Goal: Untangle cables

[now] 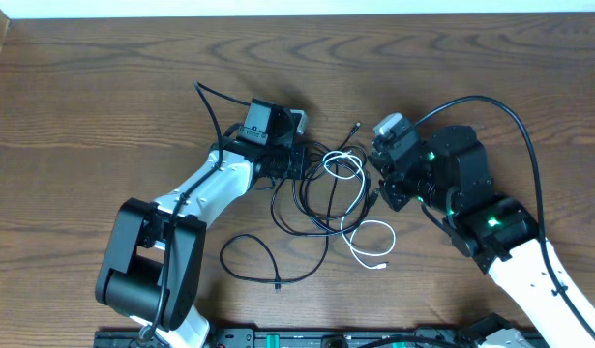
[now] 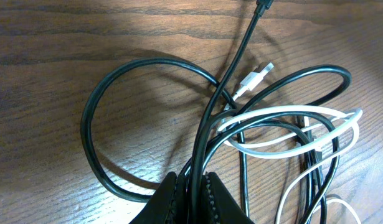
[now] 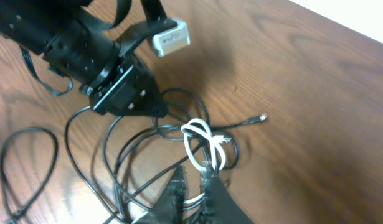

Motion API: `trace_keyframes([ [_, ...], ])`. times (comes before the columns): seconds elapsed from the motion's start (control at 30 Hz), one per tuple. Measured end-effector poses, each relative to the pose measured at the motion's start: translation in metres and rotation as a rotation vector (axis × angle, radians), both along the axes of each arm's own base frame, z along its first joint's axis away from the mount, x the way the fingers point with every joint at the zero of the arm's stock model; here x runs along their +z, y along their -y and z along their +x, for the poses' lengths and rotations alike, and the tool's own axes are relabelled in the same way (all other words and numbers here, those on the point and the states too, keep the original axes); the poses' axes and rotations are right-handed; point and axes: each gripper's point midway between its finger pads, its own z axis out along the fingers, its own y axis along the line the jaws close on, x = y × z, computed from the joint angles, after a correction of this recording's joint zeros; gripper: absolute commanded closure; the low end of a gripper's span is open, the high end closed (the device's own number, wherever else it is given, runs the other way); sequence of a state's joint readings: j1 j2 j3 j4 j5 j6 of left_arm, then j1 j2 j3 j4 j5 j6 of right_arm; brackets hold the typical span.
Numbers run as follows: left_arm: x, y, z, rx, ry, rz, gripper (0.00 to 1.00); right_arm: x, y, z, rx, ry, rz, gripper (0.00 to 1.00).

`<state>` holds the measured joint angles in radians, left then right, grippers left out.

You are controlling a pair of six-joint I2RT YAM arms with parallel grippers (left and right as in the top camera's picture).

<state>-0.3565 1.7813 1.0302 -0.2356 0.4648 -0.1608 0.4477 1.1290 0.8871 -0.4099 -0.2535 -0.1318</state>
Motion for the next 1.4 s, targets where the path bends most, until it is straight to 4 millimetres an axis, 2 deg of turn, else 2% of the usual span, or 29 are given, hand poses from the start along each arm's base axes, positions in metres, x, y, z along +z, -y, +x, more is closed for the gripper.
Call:
trace_keyframes([
  [0.03,0.0,0.0,0.0,0.0,0.0,0.0,0.87,-0.004,0.0,0.0,0.0,-0.014,-0.005,0.62],
  [0.1,0.0,0.0,0.0,0.0,0.0,0.0,0.87,-0.013,-0.002,0.003,0.004,-0.035,-0.016,0.54],
  [0.27,0.0,0.0,0.0,0.0,0.0,0.0,0.87,-0.054,-0.01,0.019,0.007,-0.114,-0.058,0.46],
  [0.37,0.0,0.0,0.0,0.0,0.0,0.0,0.87,-0.079,-0.017,0.034,0.007,-0.139,-0.071,0.44],
  [0.5,0.0,0.0,0.0,0.0,0.002,0.0,0.87,-0.089,-0.028,0.056,0.028,-0.072,-0.064,0.45],
  [0.63,0.0,0.0,0.0,0.0,0.0,0.0,0.87,-0.11,-0.034,0.064,0.075,-0.056,-0.1,0.44],
  [0.77,0.0,0.0,0.0,0.0,0.002,0.0,0.87,-0.139,-0.043,0.061,0.173,-0.044,-0.18,0.44],
  [0.83,0.0,0.0,0.0,0.0,0.002,0.0,0.87,-0.147,-0.049,0.057,0.219,-0.034,-0.208,0.48],
  [0.97,0.0,0.0,0.001,0.0,0.005,-0.001,0.87,-0.15,-0.058,0.053,0.279,0.002,-0.237,0.84],
  [1.03,0.0,0.0,0.001,0.0,0.005,-0.001,0.87,-0.149,-0.059,0.054,0.293,0.021,-0.246,0.98],
  [1.3,0.001,0.0,0.001,0.0,0.005,-0.001,0.87,-0.148,-0.058,0.055,0.298,0.035,-0.256,0.99],
  [1.4,0.001,0.0,0.001,0.0,0.005,-0.001,0.87,-0.142,-0.059,0.055,0.287,0.041,-0.244,0.99],
])
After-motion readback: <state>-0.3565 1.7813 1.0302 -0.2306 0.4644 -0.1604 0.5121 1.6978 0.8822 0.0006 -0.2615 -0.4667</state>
